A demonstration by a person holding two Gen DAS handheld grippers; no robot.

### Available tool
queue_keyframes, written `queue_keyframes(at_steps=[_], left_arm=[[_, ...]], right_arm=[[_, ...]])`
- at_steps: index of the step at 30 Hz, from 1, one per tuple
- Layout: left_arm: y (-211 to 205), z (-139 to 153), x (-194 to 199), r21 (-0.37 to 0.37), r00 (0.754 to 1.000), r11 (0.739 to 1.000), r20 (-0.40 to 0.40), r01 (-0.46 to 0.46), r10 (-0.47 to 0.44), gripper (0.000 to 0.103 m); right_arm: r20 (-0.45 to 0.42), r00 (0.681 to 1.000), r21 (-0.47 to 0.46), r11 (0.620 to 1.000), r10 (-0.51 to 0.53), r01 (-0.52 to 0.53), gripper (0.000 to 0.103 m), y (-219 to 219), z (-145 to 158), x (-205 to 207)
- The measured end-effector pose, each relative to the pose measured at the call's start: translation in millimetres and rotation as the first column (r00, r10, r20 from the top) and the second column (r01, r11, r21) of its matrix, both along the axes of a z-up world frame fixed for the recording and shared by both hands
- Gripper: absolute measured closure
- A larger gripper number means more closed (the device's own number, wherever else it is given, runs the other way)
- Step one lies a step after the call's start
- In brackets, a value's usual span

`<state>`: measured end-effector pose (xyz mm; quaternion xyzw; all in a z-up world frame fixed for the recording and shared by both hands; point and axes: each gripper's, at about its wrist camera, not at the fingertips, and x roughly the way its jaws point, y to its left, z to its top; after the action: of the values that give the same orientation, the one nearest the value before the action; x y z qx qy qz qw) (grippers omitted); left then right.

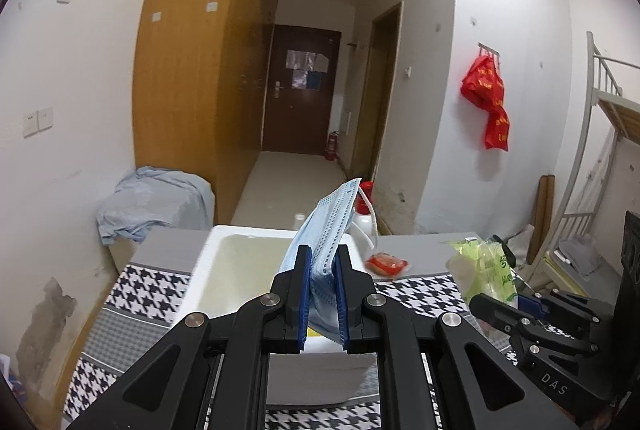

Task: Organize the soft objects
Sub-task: 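Carry the blue mask over the foam box with the left gripper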

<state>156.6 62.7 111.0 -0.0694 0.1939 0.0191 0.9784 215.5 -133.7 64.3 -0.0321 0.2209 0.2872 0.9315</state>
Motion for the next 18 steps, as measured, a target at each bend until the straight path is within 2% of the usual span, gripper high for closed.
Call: queue_keyframes(at_steps=[9,18], left_arm=[[28,-4,1,-0.02,0.999,0.998,-0.008,-0.052,0.051,0.091],[39,-11,12,-0.033,0.998,0.998,-0.04,-0.047,0.046,0.091]], right_arm=[[0.005,0.998,-0.015,0.998,0.059,-0.059,0.08,31,0,0],[-0.003,0.997,-0.023,0.997,0.072,-0.072,0.08,43,-1,4]])
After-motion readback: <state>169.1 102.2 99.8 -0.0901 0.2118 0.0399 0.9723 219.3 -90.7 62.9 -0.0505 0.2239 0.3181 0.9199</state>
